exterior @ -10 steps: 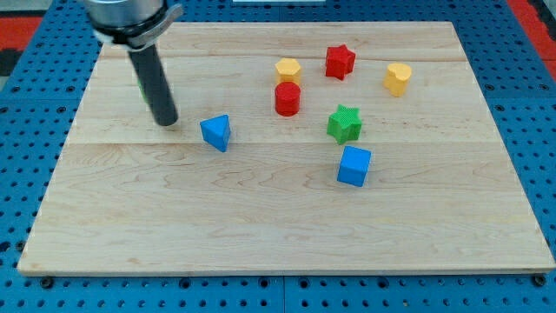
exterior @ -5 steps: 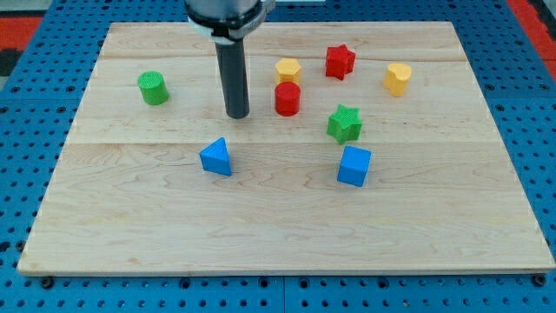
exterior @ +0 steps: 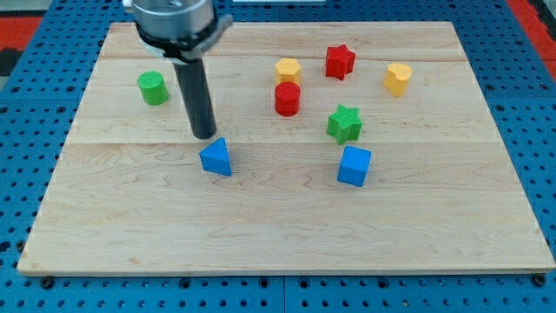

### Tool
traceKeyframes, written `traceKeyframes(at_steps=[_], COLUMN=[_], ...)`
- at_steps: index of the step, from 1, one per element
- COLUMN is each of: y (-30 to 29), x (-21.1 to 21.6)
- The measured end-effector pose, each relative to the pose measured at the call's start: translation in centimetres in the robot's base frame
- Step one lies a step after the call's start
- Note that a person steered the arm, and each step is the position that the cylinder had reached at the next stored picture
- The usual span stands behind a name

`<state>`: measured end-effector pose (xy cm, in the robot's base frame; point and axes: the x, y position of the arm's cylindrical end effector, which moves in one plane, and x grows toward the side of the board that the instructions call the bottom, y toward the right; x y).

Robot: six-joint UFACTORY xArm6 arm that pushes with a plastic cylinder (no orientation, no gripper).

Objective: Move the blue triangle diagonally to the bottom left of the green star

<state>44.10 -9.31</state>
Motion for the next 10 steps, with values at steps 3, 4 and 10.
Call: traceKeyframes(at_steps=[3,4,10], y=[4.3,3.5,6.3], x=[7.3,10.3,15.6])
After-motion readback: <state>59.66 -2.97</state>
